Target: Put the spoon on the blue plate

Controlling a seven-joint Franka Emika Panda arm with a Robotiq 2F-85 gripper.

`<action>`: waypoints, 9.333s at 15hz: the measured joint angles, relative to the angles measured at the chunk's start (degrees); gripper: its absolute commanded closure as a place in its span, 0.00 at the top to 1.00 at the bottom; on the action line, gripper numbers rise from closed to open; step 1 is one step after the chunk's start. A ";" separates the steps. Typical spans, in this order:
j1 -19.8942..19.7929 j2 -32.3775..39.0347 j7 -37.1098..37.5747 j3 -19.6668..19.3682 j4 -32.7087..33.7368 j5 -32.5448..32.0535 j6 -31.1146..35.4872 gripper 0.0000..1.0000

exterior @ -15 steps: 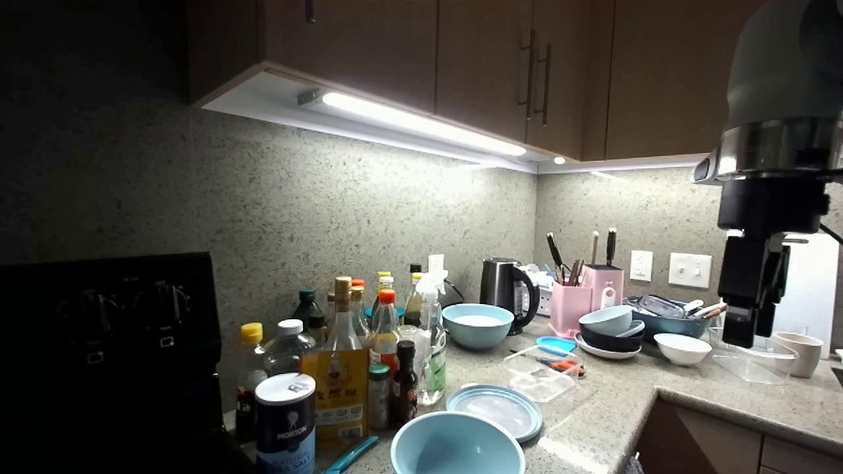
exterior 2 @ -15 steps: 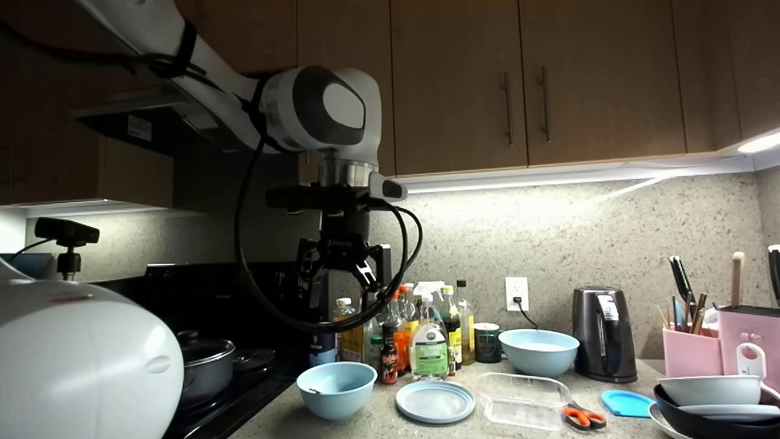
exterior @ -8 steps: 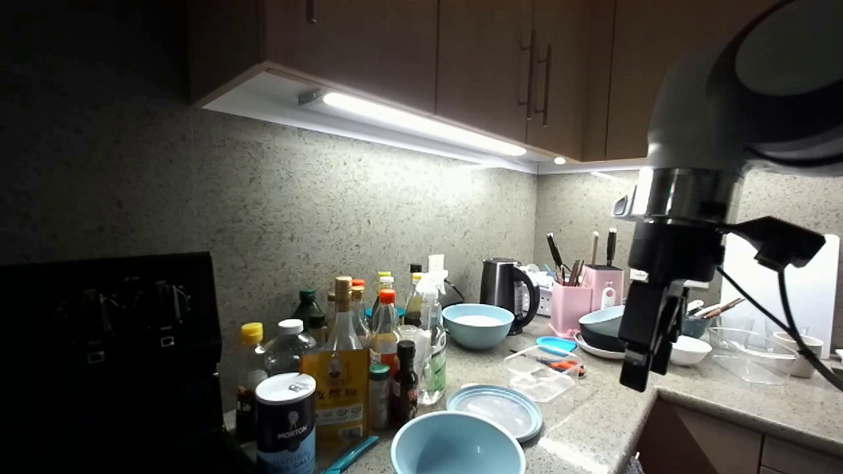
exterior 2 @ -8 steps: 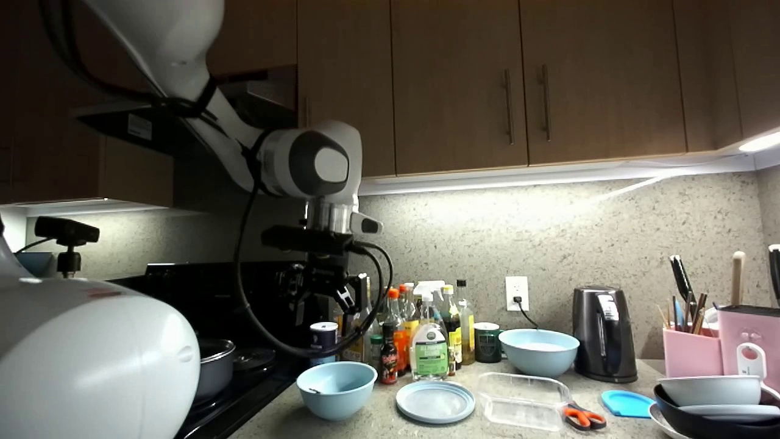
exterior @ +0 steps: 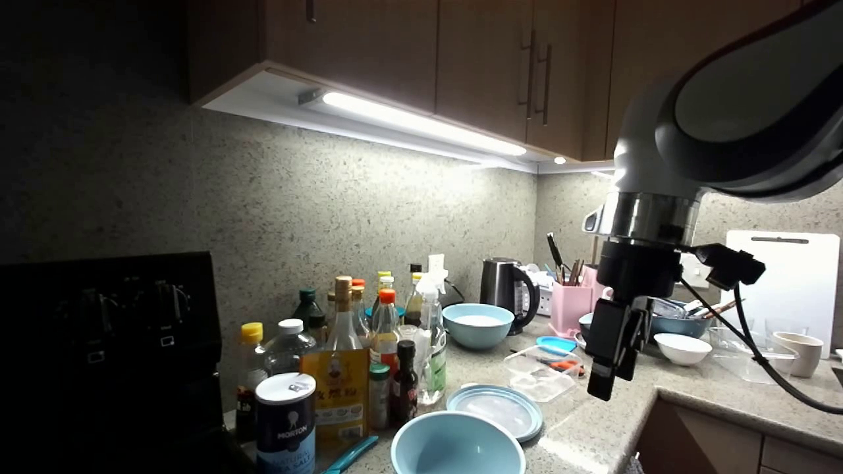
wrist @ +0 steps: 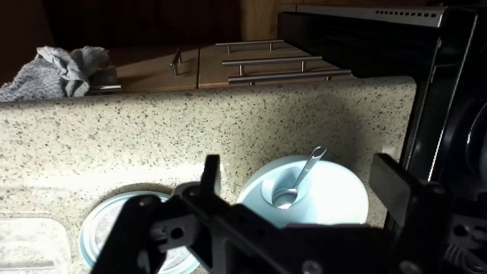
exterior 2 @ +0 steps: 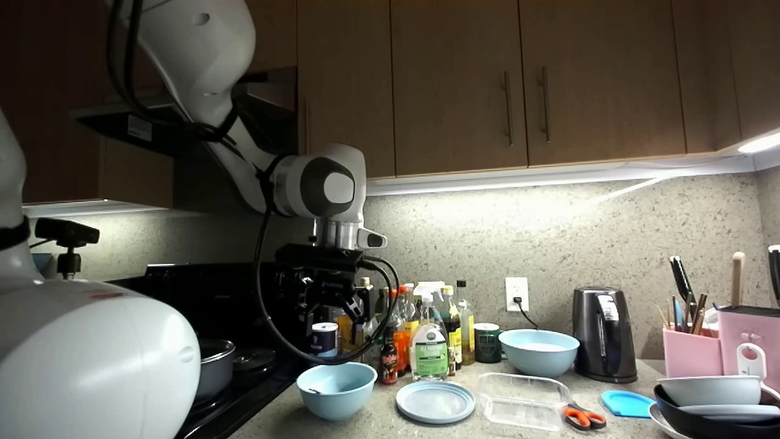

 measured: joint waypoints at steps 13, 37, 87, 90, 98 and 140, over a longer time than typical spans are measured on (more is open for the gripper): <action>0.06 21.70 2.30 10.64 17.80 -16.06 4.18 1.00; 1.48 34.58 29.50 11.98 21.85 -17.62 2.87 1.00; 2.43 51.85 29.80 8.19 44.96 -12.28 -6.83 0.46; 2.48 52.15 29.80 8.08 45.06 -12.29 -6.85 0.64; 2.12 55.98 29.85 5.98 45.21 -12.20 -6.85 0.65; 0.10 31.66 43.46 2.61 30.45 -24.51 -6.03 0.43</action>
